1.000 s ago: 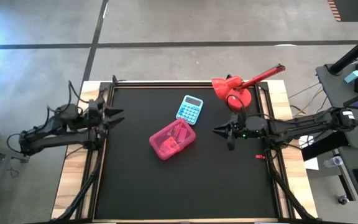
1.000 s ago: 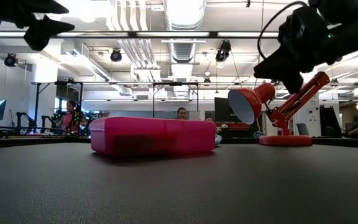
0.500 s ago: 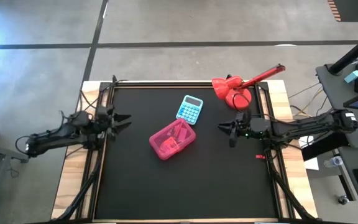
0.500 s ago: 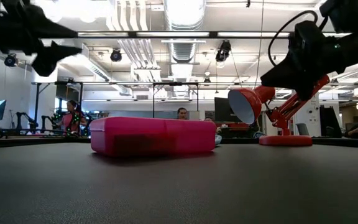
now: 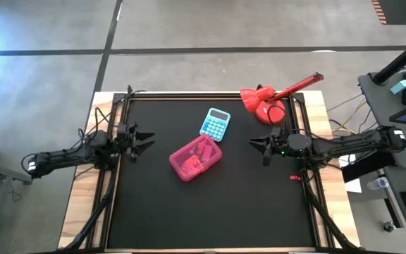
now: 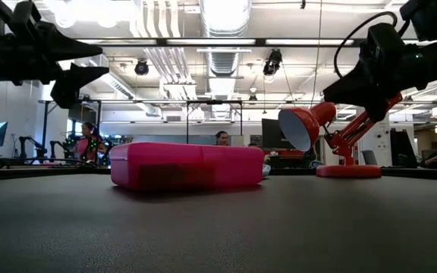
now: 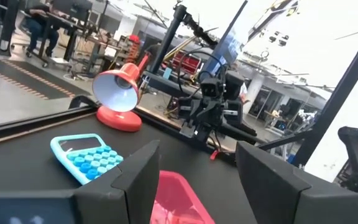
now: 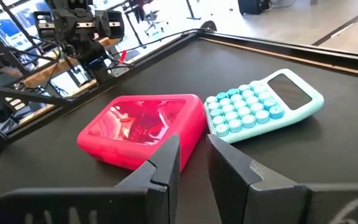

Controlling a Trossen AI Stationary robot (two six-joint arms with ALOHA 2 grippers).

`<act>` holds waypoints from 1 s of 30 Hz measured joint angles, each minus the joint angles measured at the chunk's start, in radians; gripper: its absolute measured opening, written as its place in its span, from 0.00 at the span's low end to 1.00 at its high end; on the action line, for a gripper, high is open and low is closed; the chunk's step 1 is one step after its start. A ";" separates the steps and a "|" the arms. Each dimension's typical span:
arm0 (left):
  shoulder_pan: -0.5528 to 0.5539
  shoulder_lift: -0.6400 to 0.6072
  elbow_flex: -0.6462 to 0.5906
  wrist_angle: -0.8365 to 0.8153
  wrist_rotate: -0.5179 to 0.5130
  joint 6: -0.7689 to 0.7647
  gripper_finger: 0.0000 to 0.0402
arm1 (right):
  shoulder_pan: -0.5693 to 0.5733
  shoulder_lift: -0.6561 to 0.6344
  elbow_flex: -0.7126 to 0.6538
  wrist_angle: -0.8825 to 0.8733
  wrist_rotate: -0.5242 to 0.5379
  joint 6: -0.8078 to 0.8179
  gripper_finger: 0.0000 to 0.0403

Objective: Pack school essentials
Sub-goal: Return to Home Position

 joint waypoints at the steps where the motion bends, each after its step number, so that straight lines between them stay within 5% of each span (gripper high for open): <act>1: 0.000 -0.001 0.000 0.001 0.000 0.000 0.48 | 0.000 -0.005 -0.002 0.000 0.000 -0.003 0.17; 11: 0.000 0.015 -0.001 0.002 -0.023 0.001 0.48 | 0.000 -0.064 -0.033 -0.008 -0.034 -0.041 0.17; 21: 0.000 0.039 -0.002 0.001 -0.024 0.001 0.48 | 0.001 -0.087 -0.036 -0.009 -0.278 -0.125 0.17; 30: 0.000 0.061 -0.003 0.002 -0.024 0.001 0.48 | 0.000 -0.087 -0.041 -0.024 -0.296 -0.163 0.17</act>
